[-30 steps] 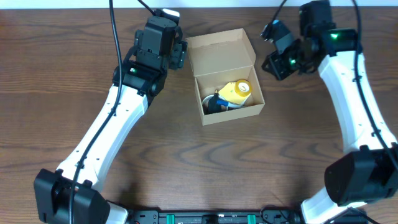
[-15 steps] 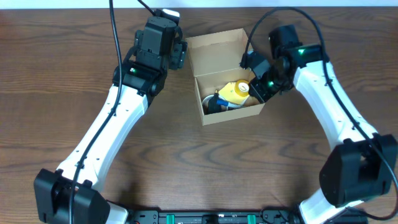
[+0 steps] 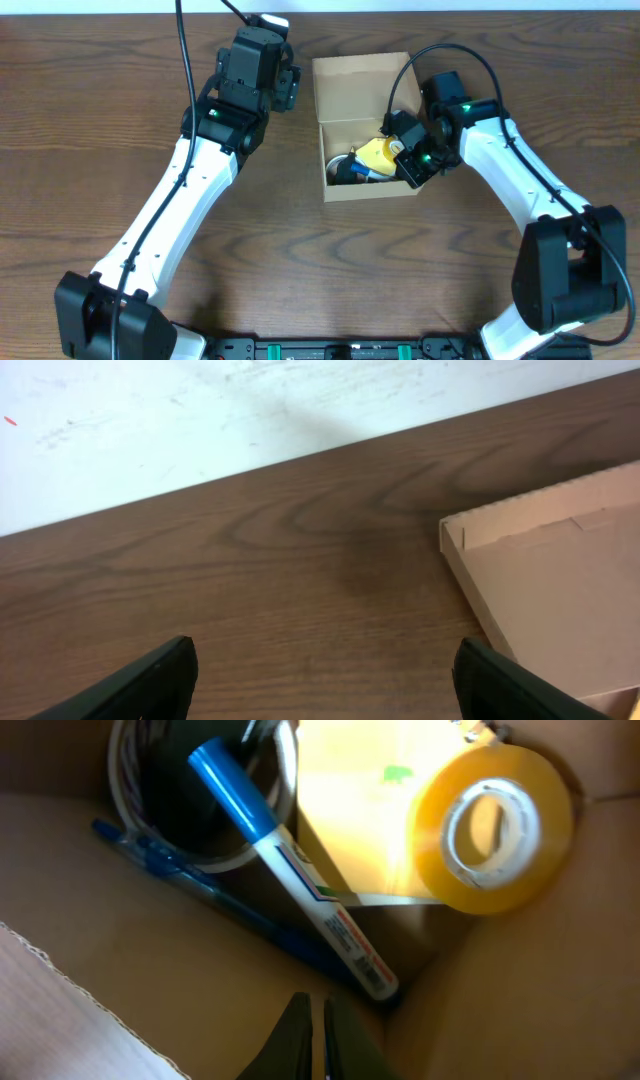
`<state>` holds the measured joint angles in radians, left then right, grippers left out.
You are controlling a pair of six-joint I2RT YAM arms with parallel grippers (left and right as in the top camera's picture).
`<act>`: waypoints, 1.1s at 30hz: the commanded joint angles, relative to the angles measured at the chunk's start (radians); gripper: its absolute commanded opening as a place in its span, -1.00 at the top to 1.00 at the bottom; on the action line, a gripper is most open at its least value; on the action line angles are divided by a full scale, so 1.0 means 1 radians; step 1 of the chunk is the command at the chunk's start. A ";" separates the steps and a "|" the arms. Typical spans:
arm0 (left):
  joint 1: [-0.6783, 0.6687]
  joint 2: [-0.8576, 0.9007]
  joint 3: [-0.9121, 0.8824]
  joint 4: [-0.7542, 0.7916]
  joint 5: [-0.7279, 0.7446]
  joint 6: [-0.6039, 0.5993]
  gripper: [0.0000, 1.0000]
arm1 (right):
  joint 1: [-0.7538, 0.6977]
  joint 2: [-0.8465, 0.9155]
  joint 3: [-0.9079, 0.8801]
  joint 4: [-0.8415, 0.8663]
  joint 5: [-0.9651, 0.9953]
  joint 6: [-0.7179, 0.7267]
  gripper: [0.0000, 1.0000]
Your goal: Pack container
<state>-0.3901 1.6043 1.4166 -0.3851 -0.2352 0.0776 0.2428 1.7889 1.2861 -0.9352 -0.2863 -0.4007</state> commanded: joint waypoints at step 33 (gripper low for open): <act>-0.003 -0.024 0.028 0.005 0.000 -0.010 -0.65 | -0.226 0.041 0.268 0.132 0.148 0.175 0.97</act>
<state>-0.3901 1.6043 1.4166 -0.3847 -0.2356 0.0776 0.0402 1.7985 1.5421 -0.7986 -0.1020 -0.2379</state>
